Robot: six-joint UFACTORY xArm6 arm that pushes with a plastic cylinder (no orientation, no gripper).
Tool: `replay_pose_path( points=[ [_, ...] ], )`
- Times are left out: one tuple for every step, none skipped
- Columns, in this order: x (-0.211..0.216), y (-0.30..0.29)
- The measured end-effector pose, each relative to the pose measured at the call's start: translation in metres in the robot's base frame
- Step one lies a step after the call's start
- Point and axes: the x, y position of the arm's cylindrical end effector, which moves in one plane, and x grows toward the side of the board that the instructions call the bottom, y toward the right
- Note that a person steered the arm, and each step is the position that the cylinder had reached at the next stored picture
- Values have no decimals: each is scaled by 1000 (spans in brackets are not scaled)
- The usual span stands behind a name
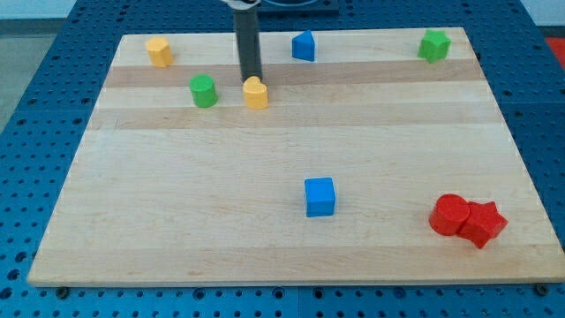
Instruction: Push the green circle below the yellow hexagon
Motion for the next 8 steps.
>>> replay_pose_path(
  points=[
    [8,-33],
    [8,-56],
    [11,-74],
    [19,-87],
    [27,-100],
    [35,-114],
    [44,-127],
    [47,-135]
  ],
)
